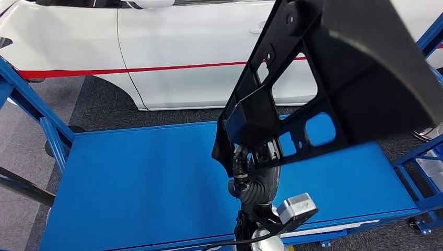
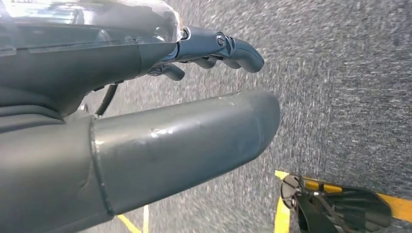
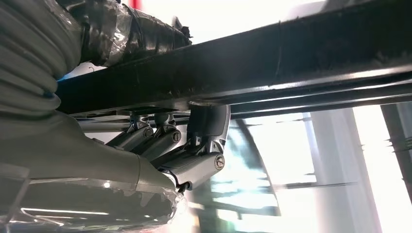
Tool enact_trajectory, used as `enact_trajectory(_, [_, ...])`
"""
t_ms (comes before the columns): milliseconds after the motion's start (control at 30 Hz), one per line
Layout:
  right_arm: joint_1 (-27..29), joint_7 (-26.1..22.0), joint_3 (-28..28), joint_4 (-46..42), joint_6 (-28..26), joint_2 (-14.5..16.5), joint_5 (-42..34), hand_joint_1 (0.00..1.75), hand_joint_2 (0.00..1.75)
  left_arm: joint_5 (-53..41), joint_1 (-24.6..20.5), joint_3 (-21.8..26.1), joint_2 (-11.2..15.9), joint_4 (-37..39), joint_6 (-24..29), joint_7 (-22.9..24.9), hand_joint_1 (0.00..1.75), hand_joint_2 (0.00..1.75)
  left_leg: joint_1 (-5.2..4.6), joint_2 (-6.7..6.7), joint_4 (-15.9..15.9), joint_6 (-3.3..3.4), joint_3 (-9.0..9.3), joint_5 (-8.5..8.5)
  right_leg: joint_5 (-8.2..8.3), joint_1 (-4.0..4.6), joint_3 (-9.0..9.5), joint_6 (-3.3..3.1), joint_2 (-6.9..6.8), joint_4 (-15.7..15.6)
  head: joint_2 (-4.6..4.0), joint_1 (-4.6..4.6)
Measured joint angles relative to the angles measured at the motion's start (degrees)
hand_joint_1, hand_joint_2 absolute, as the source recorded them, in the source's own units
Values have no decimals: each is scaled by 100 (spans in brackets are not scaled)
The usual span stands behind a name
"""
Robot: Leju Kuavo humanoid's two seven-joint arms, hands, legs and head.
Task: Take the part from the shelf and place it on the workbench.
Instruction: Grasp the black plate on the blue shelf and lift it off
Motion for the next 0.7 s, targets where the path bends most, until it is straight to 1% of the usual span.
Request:
enact_trajectory(33, [81, -8, -4, 22, 203, -12, -186, 175, 175, -3, 0, 32, -17, 0, 23, 14, 0, 0, 3, -5, 4, -21, 13, -14, 223, -16, 180, 0, -1, -386, 0, 1])
enact_trajectory(67, [164, -48, -13, 55, 465, -17, -305, 175, 175, -16, -2, 61, -29, 0, 43, 29, 0, 0, -6, -9, 16, -49, 19, -32, 382, -14, 362, -8, -1, -774, 0, 0])
enact_trajectory(100, [256, -111, -31, 91, 806, -15, -391, 175, 175, -31, -6, 91, -38, 0, 59, 42, 0, 0, -13, -13, 25, -82, 22, -45, 482, -7, 499, -26, 1, -1071, 1, -1])
enact_trajectory(133, [361, -191, -61, 125, 1167, -7, -437, 175, 175, -47, -10, 126, -43, 0, 71, 51, 0, 0, -23, -16, 34, -119, 22, -47, 513, 6, 568, -50, 2, -1226, 1, -1])
enact_trajectory(200, [604, -376, -141, 172, 1776, 26, -434, 175, 175, -83, -12, 189, -48, 0, 73, 61, 0, 0, -20, -23, 33, -183, 25, -30, 508, 31, 572, -106, 5, -1253, 1, -2])
enact_trajectory(233, [717, -469, -175, 182, 2007, 41, -386, 175, 175, -100, -13, 216, -50, 0, 67, 67, 0, 0, -11, -20, 44, -213, 26, -51, 524, 30, 574, -143, 1, -1263, 0, -1])
enact_trajectory(267, [810, -545, -202, 187, 2189, 55, -313, 175, 175, -117, -14, 239, -52, 0, 59, 75, 0, 0, -2, -17, 111, -236, 6, -131, 538, 26, 574, -181, -2, -1275, -1, -2])
enact_trajectory(300, [884, -597, -221, 185, 2321, 64, -226, 175, 175, -133, -17, 260, -55, 0, 48, 84, 0, 0, 2, -11, 276, -254, -52, -275, 553, 23, 572, -225, -7, -1290, 0, -2])
enact_trajectory(333, [949, -631, -237, 176, 2407, 70, -127, 175, 175, -149, -20, 274, -57, 0, 37, 96, 0, 0, 5, -6, 560, -267, -157, -481, 565, 23, 566, -261, -14, -1300, -1, -3])
enact_trajectory(367, [1009, -644, -250, 165, 2438, 74, -32, 175, 175, -166, -21, 284, -59, 0, 27, 107, 0, 0, 3, -6, 916, -273, -290, -693, 572, 36, 552, -288, -19, -1298, -1, -2])
enact_trajectory(400, [1060, -649, -259, 154, 2437, 74, 52, 175, 175, -181, -21, 294, -61, 0, 19, 115, 0, 0, 2, -6, 1281, -276, -428, -871, 581, 54, 533, -311, -24, -1292, 0, -2])
enact_trajectory(433, [1097, -654, -264, 146, 2423, 71, 122, 175, 175, -195, -19, 306, -61, 0, 16, 123, 0, 0, -1, -6, 1536, -274, -511, -966, 593, 73, 509, -329, -27, -1283, 0, -2])
enact_trajectory(467, [1120, -660, -266, 140, 2408, 67, 170, 175, 175, -202, -17, 319, -60, 0, 15, 130, 0, 0, -5, -6, 1606, -264, -507, -961, 606, 92, 482, -345, -26, -1270, -1, -2])
enact_trajectory(500, [1131, -667, -266, 137, 2395, 63, 206, 175, 175, -209, -17, 331, -60, 0, 14, 136, 0, 0, -10, -6, 1487, -245, -407, -869, 617, 108, 453, -355, -22, -1250, -1, -2])
enact_trajectory(533, [1137, -672, -266, 133, 2384, 62, 230, 175, 175, -215, -21, 342, -60, 0, 14, 140, 0, 0, -19, -6, 1168, -213, -205, -707, 626, 120, 428, -358, -18, -1226, -1, -2])
enact_trajectory(567, [1143, -676, -266, 130, 2375, 61, 248, 175, 175, -220, -29, 353, -57, 0, 12, 142, 0, 0, -39, -5, 772, -171, 26, -570, 633, 133, 408, -351, -17, -1200, -1, -2])
enact_trajectory(600, [1149, -678, -266, 127, 2367, 60, 262, 175, 175, -227, -42, 365, -55, 0, 11, 143, 0, 0, -59, -4, 424, -136, 218, -469, 641, 145, 389, -338, -18, -1174, -1, -1])
enact_trajectory(633, [1155, -678, -265, 123, 2355, 57, 275, 175, 175, -233, -54, 378, -53, 0, 8, 143, 0, 0, -82, -4, 180, -109, 340, -410, 657, 148, 373, -313, -21, -1157, -1, -1])
enact_trajectory(667, [1160, -678, -264, 120, 2342, 55, 283, 175, 175, -241, -63, 391, -50, 0, 5, 143, 0, 0, -104, -4, 72, -90, 379, -397, 679, 146, 361, -282, -27, -1152, 0, -1])
enact_trajectory(700, [1163, -678, -262, 118, 2325, 53, 291, 175, 175, -249, -66, 402, -51, 0, 2, 144, 0, 0, -116, -6, 51, -80, 370, -370, 712, 136, 353, -249, -30, -1160, 0, -1])
